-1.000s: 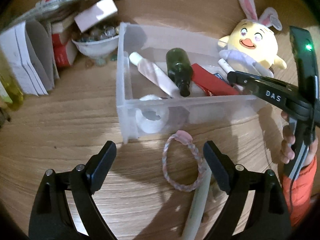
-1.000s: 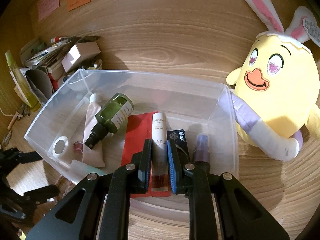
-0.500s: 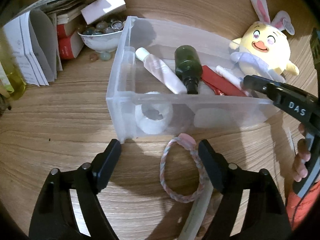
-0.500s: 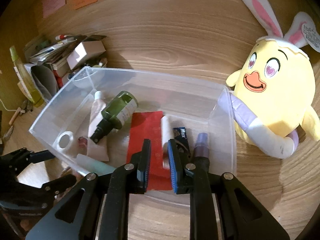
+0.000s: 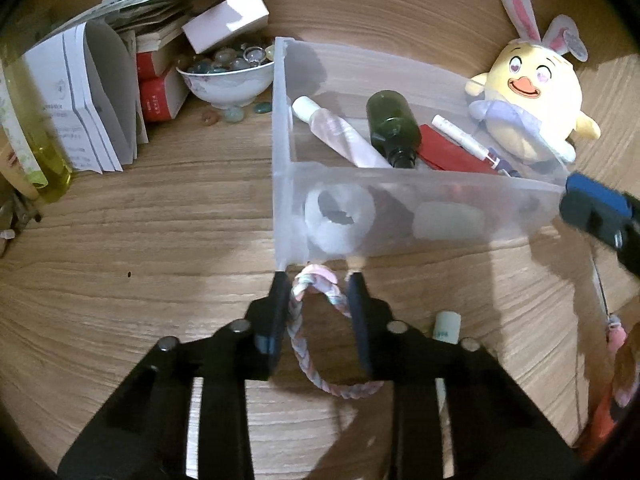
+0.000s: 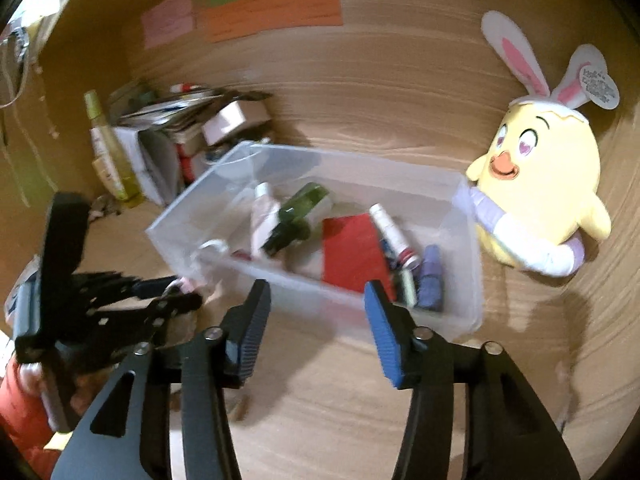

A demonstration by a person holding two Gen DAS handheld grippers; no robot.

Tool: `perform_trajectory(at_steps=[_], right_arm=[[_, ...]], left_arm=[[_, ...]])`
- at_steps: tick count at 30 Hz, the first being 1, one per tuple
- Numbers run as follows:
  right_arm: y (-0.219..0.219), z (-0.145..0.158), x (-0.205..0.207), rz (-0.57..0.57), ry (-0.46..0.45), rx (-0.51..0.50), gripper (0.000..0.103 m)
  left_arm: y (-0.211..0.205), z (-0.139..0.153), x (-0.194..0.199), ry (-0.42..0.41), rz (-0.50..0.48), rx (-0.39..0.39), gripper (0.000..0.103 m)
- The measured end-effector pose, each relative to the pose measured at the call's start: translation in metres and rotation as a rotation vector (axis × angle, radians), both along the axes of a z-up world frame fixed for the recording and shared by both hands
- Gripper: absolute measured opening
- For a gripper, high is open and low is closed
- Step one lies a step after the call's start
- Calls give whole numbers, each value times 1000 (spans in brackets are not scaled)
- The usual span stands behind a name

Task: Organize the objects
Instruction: 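Grasp the pink-and-white braided bracelet with the left tool, then grasp the grey eraser block with the right tool while the left tool lifts the bracelet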

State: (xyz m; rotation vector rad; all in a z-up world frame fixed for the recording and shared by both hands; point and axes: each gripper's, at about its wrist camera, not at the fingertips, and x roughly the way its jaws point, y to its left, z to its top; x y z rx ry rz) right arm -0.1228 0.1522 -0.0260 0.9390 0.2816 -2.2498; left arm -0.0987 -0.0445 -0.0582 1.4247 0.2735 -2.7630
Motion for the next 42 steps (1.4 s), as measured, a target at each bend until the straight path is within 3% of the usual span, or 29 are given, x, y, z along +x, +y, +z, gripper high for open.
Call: perform_trajectory(at_steps=[5,7,16,27,34,36,42], right_arm=[[-5,-12,27,47,-14,22,48],[-6,-19,35,55,-29,34,48],[-20,-67,52,104,-156,86,49],[-24,-70,59,114,-181,78,49],[-31,-72,66,124,-142,104,49],[-32,-72,68,117,-130,112,41],[-25,-71,65,96,-118,94,41]], left_arm=[[-4,0,3,-1,-8,37,20],[-6,-1,6,-2,-8,43,12],[-18,2,26,20,8,70,10],[-21,27,46,106,8,61,10],[-14,50,53,174,-6,38,10],[-12,59,56,197,-9,31,10],[-8,82,64,263,-26,37,10]])
